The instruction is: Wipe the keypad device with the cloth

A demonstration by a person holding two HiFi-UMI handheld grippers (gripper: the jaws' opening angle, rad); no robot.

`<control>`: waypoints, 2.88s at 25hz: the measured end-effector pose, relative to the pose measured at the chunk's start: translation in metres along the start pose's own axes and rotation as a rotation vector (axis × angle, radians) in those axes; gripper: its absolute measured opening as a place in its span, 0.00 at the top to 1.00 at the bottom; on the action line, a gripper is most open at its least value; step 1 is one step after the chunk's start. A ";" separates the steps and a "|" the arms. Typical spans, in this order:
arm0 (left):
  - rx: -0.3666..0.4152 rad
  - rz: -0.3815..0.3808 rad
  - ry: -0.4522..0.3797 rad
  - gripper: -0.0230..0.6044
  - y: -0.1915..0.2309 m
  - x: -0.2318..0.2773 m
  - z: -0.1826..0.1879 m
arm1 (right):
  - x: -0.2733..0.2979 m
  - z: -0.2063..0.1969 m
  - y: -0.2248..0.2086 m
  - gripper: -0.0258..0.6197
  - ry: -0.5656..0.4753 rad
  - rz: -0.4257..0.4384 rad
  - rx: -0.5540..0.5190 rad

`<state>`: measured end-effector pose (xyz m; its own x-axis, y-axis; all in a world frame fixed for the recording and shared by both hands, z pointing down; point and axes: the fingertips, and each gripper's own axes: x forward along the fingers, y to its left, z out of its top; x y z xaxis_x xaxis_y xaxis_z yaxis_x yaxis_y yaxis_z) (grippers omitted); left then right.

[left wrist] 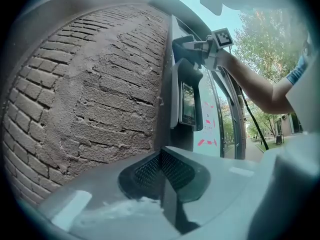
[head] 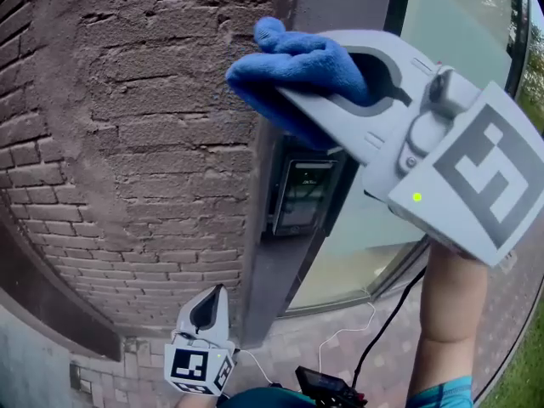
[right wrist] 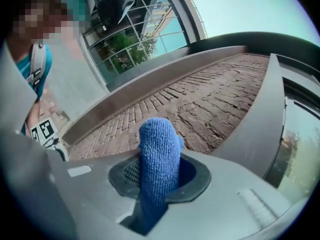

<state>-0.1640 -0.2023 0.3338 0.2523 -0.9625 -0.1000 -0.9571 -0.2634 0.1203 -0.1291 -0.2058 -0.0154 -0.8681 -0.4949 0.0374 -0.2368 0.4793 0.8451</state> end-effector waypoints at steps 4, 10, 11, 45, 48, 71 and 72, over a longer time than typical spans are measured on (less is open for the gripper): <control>0.018 -0.039 0.004 0.98 -0.010 0.009 0.000 | -0.031 -0.007 -0.037 0.86 -0.033 -0.128 0.045; 0.020 -0.085 0.026 0.98 -0.034 0.018 -0.001 | -0.056 -0.039 -0.046 0.86 0.042 -0.213 0.094; 0.020 -0.087 0.030 0.98 -0.036 0.019 -0.002 | -0.059 -0.046 -0.044 0.86 0.062 -0.222 0.101; -0.013 -0.031 -0.008 0.98 0.032 -0.022 0.003 | 0.052 -0.051 0.083 0.86 0.578 -0.429 -0.929; -0.011 -0.050 0.004 0.98 0.028 -0.022 0.001 | 0.058 -0.073 0.111 0.86 0.606 -0.331 -0.915; 0.040 -0.015 0.034 0.98 0.014 -0.021 -0.003 | 0.034 -0.046 0.086 0.86 0.322 -0.463 -0.711; 0.041 -0.008 0.035 0.98 0.015 -0.022 -0.004 | 0.035 -0.053 0.092 0.86 0.327 -0.446 -0.699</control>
<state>-0.1837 -0.1859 0.3415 0.2645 -0.9621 -0.0660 -0.9598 -0.2693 0.0791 -0.1578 -0.2174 0.0920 -0.5659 -0.7630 -0.3124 -0.1099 -0.3057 0.9458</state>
